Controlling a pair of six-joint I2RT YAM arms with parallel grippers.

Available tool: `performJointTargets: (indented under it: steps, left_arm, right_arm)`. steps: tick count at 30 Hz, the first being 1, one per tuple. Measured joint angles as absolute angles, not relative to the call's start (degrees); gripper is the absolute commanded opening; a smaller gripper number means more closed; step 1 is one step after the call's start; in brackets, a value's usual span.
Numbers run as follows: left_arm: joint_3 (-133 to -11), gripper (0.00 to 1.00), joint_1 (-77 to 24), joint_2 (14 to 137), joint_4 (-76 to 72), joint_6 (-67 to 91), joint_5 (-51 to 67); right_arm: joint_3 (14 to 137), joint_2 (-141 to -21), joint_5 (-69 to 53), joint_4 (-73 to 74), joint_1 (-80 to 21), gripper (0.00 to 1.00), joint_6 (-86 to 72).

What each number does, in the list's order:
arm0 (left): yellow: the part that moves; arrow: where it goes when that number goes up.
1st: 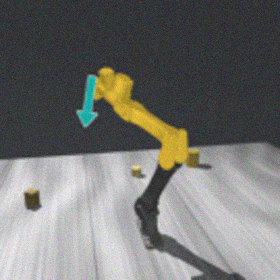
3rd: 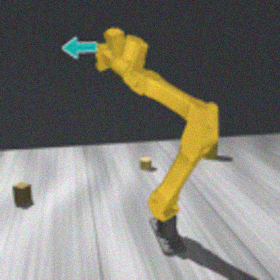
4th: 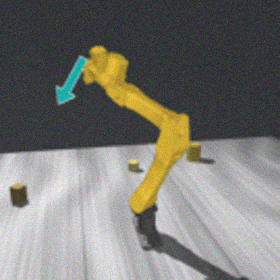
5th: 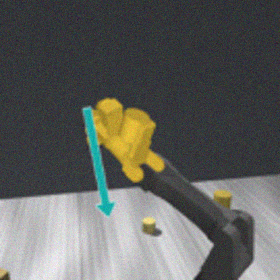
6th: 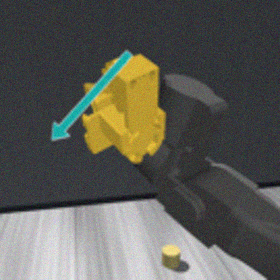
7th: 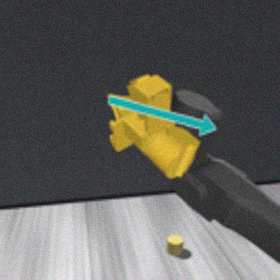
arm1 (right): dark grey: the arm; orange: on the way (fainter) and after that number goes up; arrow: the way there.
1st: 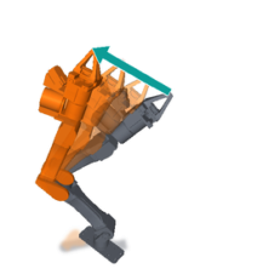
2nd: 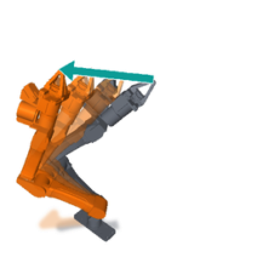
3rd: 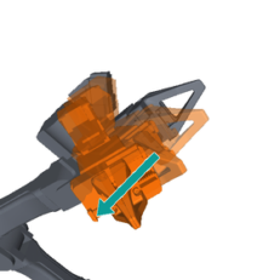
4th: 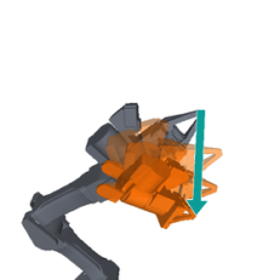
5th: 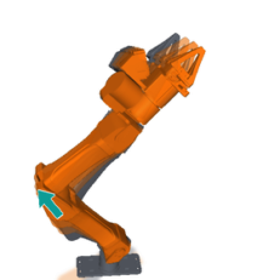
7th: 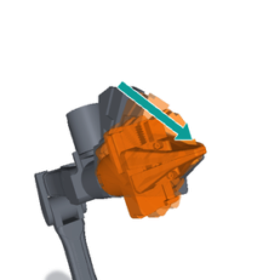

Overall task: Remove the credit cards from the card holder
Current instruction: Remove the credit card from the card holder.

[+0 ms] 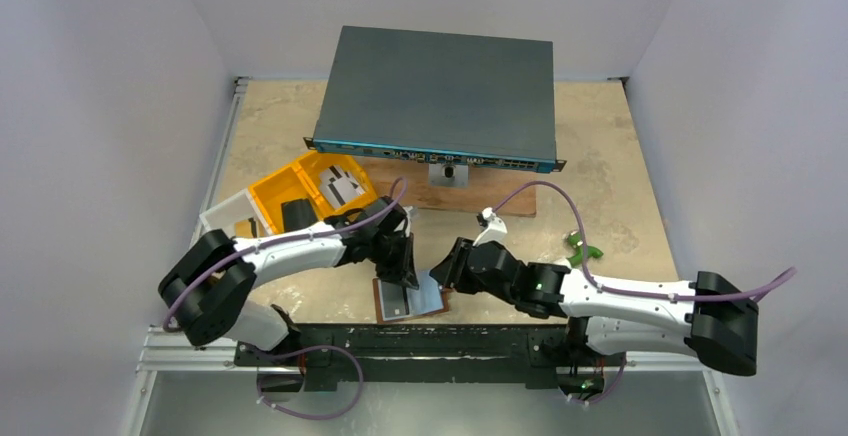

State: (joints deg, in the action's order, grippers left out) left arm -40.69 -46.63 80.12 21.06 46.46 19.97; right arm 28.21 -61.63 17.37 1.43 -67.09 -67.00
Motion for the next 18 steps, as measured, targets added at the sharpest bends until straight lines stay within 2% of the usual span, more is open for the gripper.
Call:
performJointTargets:
  steps: [9, 18]
  left_arm:
    - [-42.35, 0.00, -48.53, 90.30, 15.05, 47.64, 22.59]
    - [-43.22, 0.01, -48.56, 89.38, 14.87, 47.79, 22.57]
  right_arm:
    - [26.65, -57.65, 18.98, 5.45, -67.09, 0.38, -68.62]
    - [26.65, -60.23, 18.46, 5.85, -67.09, 0.38, -68.47]
